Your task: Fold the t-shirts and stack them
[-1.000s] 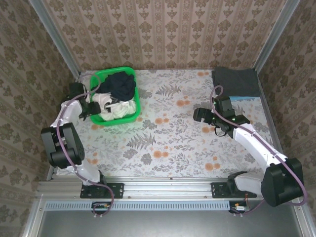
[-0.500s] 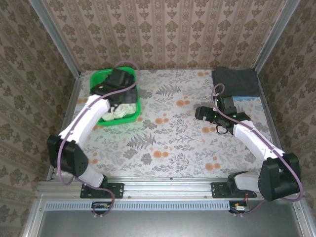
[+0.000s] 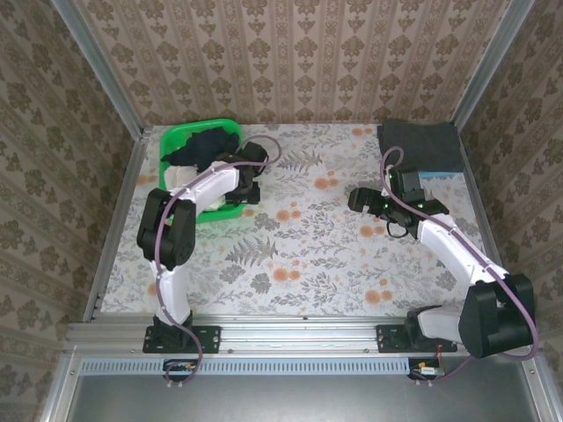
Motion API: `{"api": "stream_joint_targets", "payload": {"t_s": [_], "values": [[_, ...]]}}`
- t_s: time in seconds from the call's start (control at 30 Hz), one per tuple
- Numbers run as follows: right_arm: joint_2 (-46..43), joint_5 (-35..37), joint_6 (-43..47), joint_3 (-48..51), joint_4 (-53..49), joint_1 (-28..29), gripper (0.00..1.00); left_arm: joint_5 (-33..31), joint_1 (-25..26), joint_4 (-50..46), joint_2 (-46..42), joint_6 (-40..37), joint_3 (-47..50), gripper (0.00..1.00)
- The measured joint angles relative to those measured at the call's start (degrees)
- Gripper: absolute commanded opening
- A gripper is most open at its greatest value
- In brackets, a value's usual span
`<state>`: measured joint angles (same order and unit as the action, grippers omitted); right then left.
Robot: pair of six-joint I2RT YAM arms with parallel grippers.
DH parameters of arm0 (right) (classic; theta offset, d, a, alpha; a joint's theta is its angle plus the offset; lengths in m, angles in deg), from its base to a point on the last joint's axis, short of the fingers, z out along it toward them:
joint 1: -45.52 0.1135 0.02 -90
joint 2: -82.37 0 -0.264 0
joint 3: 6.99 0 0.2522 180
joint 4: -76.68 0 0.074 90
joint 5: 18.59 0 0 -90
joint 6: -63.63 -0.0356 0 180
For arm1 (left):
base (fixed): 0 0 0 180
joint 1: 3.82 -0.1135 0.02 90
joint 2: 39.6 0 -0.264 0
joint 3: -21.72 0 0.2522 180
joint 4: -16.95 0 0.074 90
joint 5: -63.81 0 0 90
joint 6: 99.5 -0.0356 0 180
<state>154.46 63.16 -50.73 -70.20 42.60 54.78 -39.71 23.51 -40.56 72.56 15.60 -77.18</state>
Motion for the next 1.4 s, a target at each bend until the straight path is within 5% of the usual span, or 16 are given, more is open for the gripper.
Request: {"api": "stream_joint_targets", "payload": {"t_s": [0.4, 0.8, 1.3, 1.4], "values": [[1.18, 0.04, -0.46, -2.93, -0.96, 0.0, 1.0, 0.31, -17.35, 3.04, -2.4, -17.79, 2.99, 0.02], [4.39, 0.02, -2.27, -4.68, -1.03, 0.0, 1.0, 1.99, -18.86, 7.85, 1.18, -38.36, -0.96, 0.0], [5.86, -0.02, -2.64, -7.06, -1.11, 0.26, 1.0, -0.57, -24.83, 8.9, 3.37, -40.44, -3.45, 0.0], [6.32, -0.02, -2.64, -7.19, -1.16, 0.28, 1.0, -0.76, -24.85, 9.68, 3.37, -40.57, -2.91, 0.09]]}}
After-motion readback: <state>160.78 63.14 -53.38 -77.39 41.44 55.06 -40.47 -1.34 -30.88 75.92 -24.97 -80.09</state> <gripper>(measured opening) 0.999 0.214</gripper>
